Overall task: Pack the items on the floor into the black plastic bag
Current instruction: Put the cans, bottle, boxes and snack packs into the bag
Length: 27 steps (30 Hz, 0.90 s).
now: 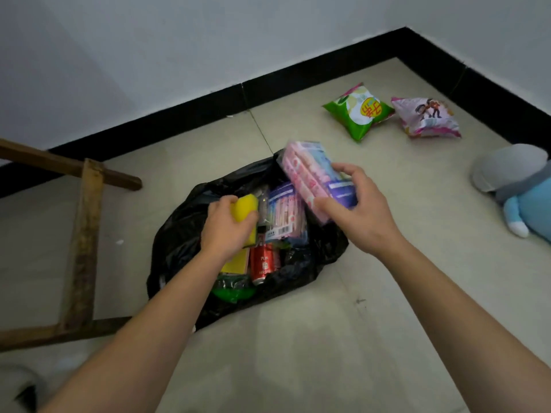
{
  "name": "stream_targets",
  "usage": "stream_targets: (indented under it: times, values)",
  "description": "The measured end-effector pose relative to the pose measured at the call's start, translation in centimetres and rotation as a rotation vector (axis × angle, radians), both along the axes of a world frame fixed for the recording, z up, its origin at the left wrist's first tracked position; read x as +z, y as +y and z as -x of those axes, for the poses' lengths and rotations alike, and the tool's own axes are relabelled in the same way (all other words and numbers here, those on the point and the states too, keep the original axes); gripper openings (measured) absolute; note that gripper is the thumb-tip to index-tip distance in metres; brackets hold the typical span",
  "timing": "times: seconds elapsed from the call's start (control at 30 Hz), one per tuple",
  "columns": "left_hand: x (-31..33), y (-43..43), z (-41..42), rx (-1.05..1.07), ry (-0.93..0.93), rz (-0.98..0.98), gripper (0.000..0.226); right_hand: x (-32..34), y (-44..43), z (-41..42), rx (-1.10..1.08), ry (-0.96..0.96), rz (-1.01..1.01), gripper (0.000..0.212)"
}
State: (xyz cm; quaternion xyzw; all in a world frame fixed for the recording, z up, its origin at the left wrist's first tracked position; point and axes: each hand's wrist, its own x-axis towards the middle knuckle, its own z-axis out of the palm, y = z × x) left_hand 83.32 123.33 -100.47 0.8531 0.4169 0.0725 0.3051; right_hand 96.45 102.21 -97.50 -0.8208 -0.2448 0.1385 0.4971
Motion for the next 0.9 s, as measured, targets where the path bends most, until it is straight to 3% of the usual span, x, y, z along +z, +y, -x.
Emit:
stream_targets:
  times: [0.1,0.17,0.3,0.5,0.6,0.7,0.9]
  values:
    - [-0.6,1.3,0.1,-0.042,0.037,-0.095,0.063,-0.8,0.5,1.9,0.159,-0.191,0.253,0.070]
    - [-1.0,2.1,0.2,-0.070,0.046,-0.095,0.066,-1.6,0.7,2.6,0.181,-0.318,0.318,0.072]
    - [-1.3,3.6,0.7,-0.077,-0.021,-0.039,0.064,-1.3,1.4,2.1,0.165,-0.349,0.378,0.075]
    - [-1.2,2.8,1.2,-0.185,-0.171,-0.111,0.059,0.4,6.1,0.9,0.166,-0.539,0.577,0.080]
    - [-1.4,1.8,1.3,-0.285,-0.169,-0.174,0.060,0.3,8.2,0.3,0.102,-0.518,0.524,0.082]
    - [-1.6,0.9,0.9,-0.356,-0.153,-0.228,0.060,0.2,8.9,-0.1,0.001,-0.446,0.337,0.078]
    - [-1.3,3.3,-1.5,-0.207,0.025,-0.255,0.066,-0.2,8.8,0.0,-0.063,-0.419,0.176,0.068]
